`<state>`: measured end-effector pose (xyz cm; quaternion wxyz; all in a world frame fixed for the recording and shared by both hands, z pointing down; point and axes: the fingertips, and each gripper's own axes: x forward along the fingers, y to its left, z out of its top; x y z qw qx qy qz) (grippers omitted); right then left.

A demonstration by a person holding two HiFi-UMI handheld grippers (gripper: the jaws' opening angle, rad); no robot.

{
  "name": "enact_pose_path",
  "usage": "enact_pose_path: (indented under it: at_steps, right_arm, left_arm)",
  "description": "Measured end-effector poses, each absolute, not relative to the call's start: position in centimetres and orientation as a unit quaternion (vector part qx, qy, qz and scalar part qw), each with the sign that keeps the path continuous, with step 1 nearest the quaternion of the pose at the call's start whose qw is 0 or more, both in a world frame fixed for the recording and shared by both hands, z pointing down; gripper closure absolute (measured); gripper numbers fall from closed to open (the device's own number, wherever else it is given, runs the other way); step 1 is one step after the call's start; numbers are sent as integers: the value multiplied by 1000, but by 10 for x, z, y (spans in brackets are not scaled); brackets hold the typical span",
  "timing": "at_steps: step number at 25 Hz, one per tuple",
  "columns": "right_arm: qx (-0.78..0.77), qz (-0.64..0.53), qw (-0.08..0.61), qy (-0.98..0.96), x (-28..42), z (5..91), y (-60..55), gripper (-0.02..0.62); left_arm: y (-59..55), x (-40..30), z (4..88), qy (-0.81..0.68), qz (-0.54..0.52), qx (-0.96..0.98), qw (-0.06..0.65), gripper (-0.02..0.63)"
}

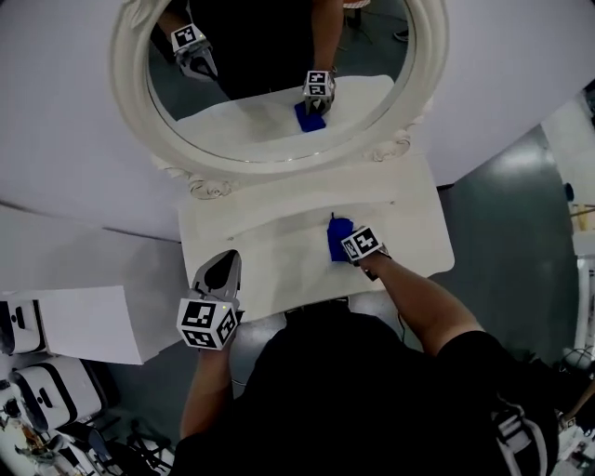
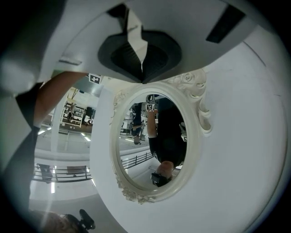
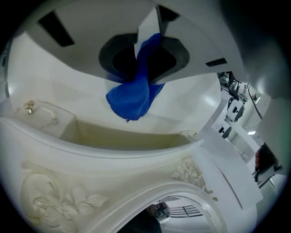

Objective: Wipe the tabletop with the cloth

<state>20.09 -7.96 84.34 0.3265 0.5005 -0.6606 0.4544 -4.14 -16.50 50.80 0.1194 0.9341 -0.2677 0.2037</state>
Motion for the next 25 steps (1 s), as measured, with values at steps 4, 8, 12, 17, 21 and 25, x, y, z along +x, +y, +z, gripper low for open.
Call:
enact_pose_path:
  at_steps: [4, 8, 12, 17, 21, 25]
  right_arm:
    - [524, 451, 332, -642, 251, 845, -57, 560]
    - [544, 449, 340, -622, 297, 846, -35, 558]
    - [564, 448, 341, -603, 340, 847, -18, 557]
    - [592, 457, 339, -571, 389, 847, 8, 555]
    - [617, 466, 328, -543, 425, 847, 22, 555]
    - [629, 466, 334, -524, 452, 848, 36, 555]
  left_arm:
    - [-160, -5, 509, -245, 207, 940, 113, 594]
    - [-157, 24, 509, -228, 208, 945, 109, 594]
    - [-154, 48, 515, -214, 214, 947, 108, 594]
    - [-149, 71, 518, -200, 219, 949, 108, 594]
    - [-148, 86, 519, -191, 221, 951, 104, 594]
    - [-146, 93, 522, -187, 227, 950, 104, 594]
